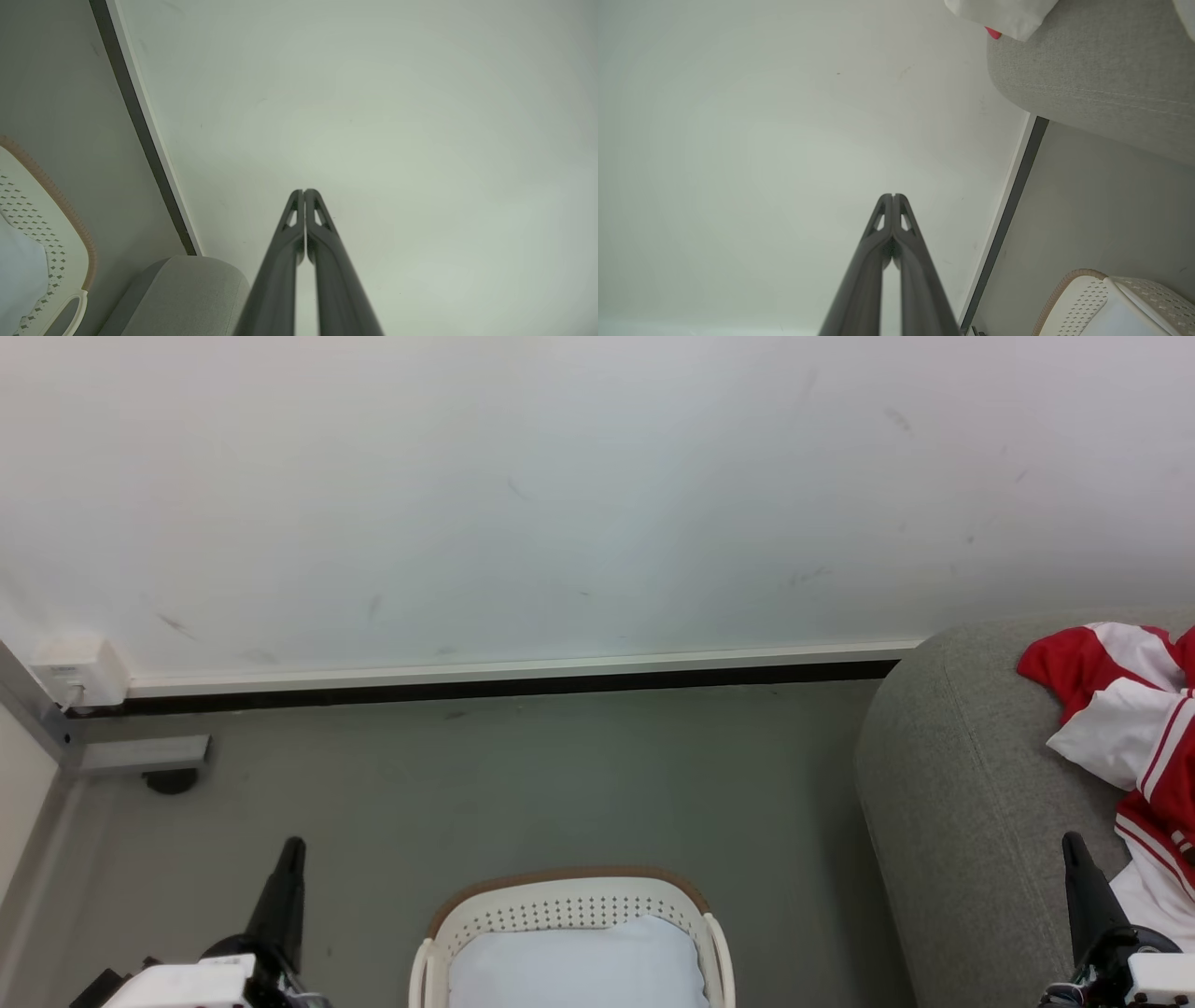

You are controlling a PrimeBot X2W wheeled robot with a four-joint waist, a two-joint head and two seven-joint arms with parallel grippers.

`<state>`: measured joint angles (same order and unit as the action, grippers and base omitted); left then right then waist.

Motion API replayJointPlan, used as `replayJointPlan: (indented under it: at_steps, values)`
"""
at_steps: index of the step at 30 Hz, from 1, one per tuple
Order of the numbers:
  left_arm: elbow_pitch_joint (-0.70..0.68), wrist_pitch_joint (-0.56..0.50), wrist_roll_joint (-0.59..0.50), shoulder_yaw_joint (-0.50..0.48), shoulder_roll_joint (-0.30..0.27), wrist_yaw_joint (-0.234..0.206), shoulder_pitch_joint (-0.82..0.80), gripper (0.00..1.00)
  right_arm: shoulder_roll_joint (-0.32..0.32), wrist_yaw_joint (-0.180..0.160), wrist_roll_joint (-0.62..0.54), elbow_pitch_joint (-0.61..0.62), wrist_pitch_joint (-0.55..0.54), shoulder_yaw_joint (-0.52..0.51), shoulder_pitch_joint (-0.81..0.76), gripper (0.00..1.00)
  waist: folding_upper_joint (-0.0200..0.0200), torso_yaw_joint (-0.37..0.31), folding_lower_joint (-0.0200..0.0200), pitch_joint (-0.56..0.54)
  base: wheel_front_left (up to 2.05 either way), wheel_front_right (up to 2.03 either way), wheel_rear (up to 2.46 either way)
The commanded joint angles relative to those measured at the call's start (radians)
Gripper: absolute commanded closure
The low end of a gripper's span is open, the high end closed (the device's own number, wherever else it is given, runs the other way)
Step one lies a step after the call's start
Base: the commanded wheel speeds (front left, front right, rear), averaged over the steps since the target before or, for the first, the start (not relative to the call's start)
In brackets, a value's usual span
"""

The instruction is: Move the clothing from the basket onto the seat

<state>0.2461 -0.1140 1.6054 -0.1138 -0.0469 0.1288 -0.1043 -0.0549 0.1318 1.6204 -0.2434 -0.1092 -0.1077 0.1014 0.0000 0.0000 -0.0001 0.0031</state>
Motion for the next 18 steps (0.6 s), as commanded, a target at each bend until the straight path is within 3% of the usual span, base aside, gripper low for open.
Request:
replayJointPlan:
  at_steps: [1,18]
  values:
    - [-0.003,-0.004,0.014,-0.002,-0.006,0.004,-0.008,1.00,0.001,-0.002,-0.006,-0.002,-0.004,-0.004,0.012,1.00,0.0000,0.000,0.0001,0.000,0.00,0.00,0.00]
    - [-0.003,-0.004,0.014,-0.002,-0.006,0.004,-0.008,1.00,0.001,-0.002,-0.007,-0.002,-0.003,-0.005,0.013,1.00,0.0000,0.000,0.0001,0.000,0.00,0.00,0.00]
